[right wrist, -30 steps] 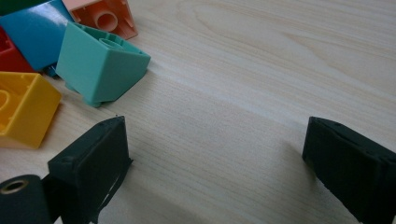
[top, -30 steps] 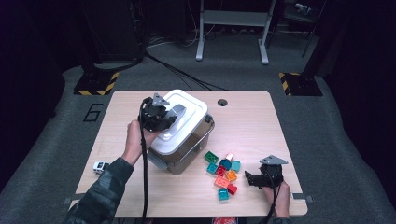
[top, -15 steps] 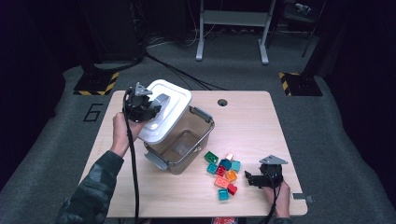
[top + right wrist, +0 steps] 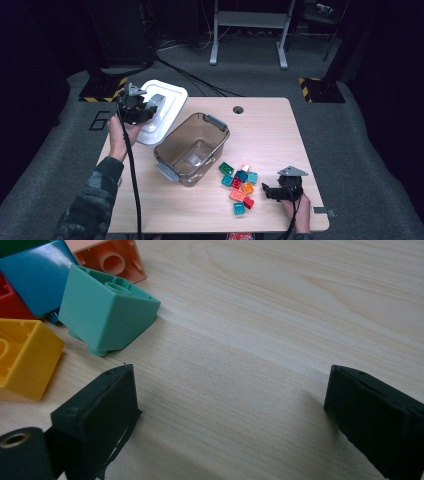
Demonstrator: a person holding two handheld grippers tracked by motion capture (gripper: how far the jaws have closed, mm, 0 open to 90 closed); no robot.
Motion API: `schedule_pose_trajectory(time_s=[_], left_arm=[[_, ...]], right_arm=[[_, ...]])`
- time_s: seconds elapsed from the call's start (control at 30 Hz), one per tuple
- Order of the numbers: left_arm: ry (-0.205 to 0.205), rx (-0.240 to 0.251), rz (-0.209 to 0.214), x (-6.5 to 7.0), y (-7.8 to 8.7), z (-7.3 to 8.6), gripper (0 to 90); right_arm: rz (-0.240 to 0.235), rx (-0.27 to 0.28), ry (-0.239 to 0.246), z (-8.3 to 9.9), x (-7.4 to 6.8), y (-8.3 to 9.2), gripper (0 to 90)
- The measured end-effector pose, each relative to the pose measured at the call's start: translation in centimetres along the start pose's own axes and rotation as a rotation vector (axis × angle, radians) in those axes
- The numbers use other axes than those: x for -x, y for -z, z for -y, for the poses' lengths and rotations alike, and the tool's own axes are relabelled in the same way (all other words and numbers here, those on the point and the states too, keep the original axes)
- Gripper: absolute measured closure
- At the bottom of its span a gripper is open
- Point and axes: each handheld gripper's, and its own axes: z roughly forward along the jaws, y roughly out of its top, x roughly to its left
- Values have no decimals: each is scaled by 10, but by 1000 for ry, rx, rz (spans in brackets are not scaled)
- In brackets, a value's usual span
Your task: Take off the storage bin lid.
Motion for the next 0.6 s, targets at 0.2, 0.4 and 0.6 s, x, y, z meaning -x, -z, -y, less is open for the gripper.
schedule_pose_trajectory(time_s=[0.2, 0.4, 0.6], left_arm=[[41, 2, -49, -16, -8, 5, 668], [69, 0, -84, -29, -17, 11, 668], [106, -24, -92, -39, -29, 20, 668]], right_arm=[[1, 0, -1, 0, 0, 0, 66], [5, -1, -11, 0, 0, 0, 70], [6, 0, -7, 0, 0, 0, 72]])
